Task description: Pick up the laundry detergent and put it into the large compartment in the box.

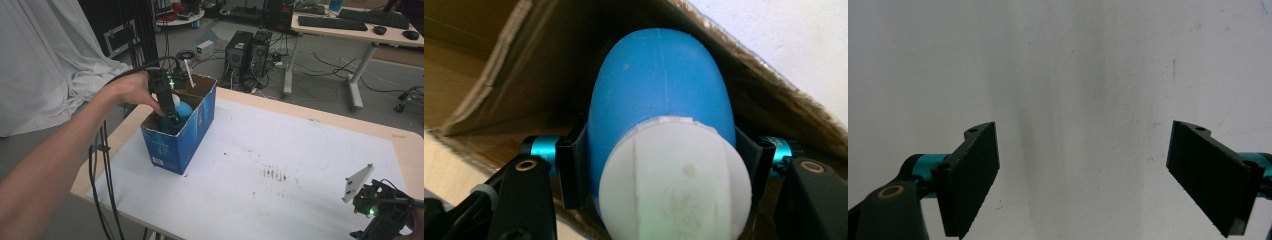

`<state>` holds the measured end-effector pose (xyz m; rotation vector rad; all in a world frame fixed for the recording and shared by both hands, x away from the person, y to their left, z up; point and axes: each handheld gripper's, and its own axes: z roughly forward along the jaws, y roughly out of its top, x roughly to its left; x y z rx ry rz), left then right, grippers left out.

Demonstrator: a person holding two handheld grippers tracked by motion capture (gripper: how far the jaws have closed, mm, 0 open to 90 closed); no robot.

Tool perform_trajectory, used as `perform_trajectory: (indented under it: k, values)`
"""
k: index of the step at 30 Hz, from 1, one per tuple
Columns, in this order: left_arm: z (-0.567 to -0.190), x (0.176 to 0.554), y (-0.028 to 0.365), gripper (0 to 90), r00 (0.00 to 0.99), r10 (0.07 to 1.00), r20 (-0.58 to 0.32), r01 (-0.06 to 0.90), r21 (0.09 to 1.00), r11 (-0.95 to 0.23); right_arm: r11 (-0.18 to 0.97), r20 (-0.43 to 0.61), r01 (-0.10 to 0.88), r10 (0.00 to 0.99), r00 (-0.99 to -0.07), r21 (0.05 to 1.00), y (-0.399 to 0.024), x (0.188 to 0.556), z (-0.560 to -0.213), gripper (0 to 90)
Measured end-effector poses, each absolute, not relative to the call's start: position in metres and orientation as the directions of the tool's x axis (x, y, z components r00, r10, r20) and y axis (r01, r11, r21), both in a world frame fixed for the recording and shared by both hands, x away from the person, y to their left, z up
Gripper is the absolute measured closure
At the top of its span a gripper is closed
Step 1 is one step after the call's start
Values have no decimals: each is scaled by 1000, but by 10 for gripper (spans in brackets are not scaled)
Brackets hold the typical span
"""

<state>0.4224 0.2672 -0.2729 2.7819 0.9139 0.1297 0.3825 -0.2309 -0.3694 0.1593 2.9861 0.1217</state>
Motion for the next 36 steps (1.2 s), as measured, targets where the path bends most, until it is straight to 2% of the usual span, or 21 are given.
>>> perform_trajectory:
  k: [15, 36]
  values:
    - [-279, 415, 267, 382, 830, 556, 42, 531, 245, -812, 992, -141, 92, 103, -985, 87, -229, 382, -373, 129]
    - [-279, 414, 266, 378, 831, 554, 54, 528, 235, -816, 990, -138, 99, 112, -984, 102, -229, 379, -369, 129]
